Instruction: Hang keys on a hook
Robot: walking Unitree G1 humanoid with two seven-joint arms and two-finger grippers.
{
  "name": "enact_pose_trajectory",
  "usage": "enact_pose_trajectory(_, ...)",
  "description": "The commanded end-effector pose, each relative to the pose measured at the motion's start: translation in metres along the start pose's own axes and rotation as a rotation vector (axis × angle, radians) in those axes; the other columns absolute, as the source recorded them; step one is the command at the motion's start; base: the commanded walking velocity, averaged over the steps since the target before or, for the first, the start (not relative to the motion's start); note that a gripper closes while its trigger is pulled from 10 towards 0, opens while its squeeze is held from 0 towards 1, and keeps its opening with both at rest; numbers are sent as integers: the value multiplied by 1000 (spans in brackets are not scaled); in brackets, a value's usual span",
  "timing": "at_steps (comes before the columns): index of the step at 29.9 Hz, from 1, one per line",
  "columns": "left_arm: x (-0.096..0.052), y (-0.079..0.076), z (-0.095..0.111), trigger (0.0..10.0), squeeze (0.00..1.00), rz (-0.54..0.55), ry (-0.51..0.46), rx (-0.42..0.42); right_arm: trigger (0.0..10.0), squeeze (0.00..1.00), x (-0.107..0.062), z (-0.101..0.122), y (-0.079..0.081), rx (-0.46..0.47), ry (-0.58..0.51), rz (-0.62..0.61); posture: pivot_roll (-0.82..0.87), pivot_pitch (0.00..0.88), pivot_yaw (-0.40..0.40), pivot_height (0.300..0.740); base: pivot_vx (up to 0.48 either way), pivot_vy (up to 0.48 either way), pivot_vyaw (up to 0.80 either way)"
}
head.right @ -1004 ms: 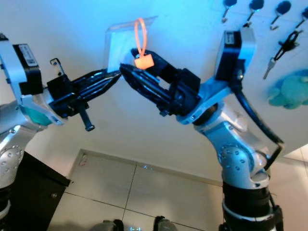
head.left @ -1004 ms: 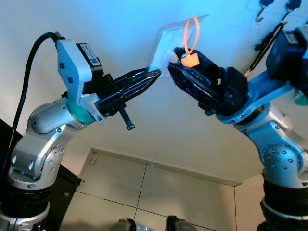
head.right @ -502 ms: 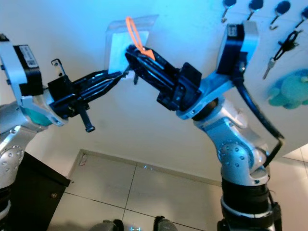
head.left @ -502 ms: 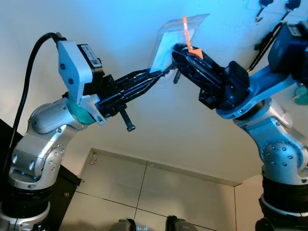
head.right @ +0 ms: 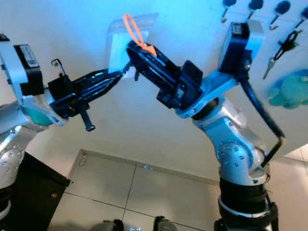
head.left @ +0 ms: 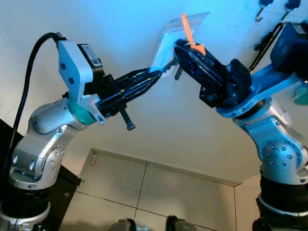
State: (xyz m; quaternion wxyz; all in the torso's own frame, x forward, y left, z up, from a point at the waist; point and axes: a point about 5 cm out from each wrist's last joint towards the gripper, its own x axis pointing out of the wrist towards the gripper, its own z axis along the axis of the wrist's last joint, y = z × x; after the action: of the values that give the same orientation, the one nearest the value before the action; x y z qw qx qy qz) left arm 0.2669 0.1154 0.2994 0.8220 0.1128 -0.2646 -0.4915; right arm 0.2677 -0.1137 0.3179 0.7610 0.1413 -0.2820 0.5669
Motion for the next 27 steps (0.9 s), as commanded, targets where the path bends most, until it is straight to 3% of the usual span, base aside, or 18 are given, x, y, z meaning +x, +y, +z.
enact_pose_trajectory(1, 0, -8, -6, 10000, 1000, -41, 34, -3, 0, 0, 1, 4, 2, -5, -29, 12, -37, 119, 60, 740, 0, 0, 0)
enact_pose_trajectory(2, 0, -10, -8, 10000, 733, -54, 46, -3, 0, 0, 1, 4, 3, 2, -35, 12, -38, 121, 59, 740, 0, 0, 0)
enact_pose_trajectory(3, -1, -14, -11, 10000, 153, -82, 67, -10, 0, 0, 1, 3, 3, 7, -39, 11, -38, 120, 59, 740, 0, 0, 0)
enact_pose_trajectory(4, -2, -16, -12, 10000, 153, -100, 80, -16, 0, 0, 1, 3, 3, 10, -42, 10, -38, 120, 59, 740, 0, 0, 0)
enact_pose_trajectory(5, -4, -18, -14, 10000, 0, -120, 90, -30, 0, 0, 1, 3, 3, 13, -44, 10, -38, 120, 59, 740, 0, 0, 0)
enact_pose_trajectory(15, -10, -25, -20, 10000, 0, -168, 119, -77, 0, 0, 1, 1, 4, 27, -59, 4, -36, 119, 59, 740, 0, 0, 0)
enact_pose_trajectory(18, -19, -25, -33, 10000, 0, -160, 165, -130, 0, 0, -3, 1, 1, 45, -88, -27, -35, 118, 59, 740, 0, 0, 0)
enact_pose_trajectory(22, -44, -28, -71, 10000, 0, -100, 305, -211, 0, 0, -14, -2, -5, 76, -123, -116, -34, 119, 58, 740, 0, 0, 0)
enact_pose_trajectory(24, -50, -29, -80, 10000, 0, -94, 338, -229, 0, 0, -16, -4, -6, 78, -128, -138, -34, 119, 58, 740, 0, 0, 0)
enact_pose_trajectory(26, -76, -35, -110, 10000, 0, -30, 430, -329, 0, 0, -24, -4, -16, 61, -173, -280, -36, 123, 63, 740, 0, 0, 0)
enact_pose_trajectory(27, -76, -35, -110, 10000, 0, -30, 430, -329, 0, 0, -24, -4, -16, 61, -173, -280, -36, 123, 63, 740, 0, 0, 0)
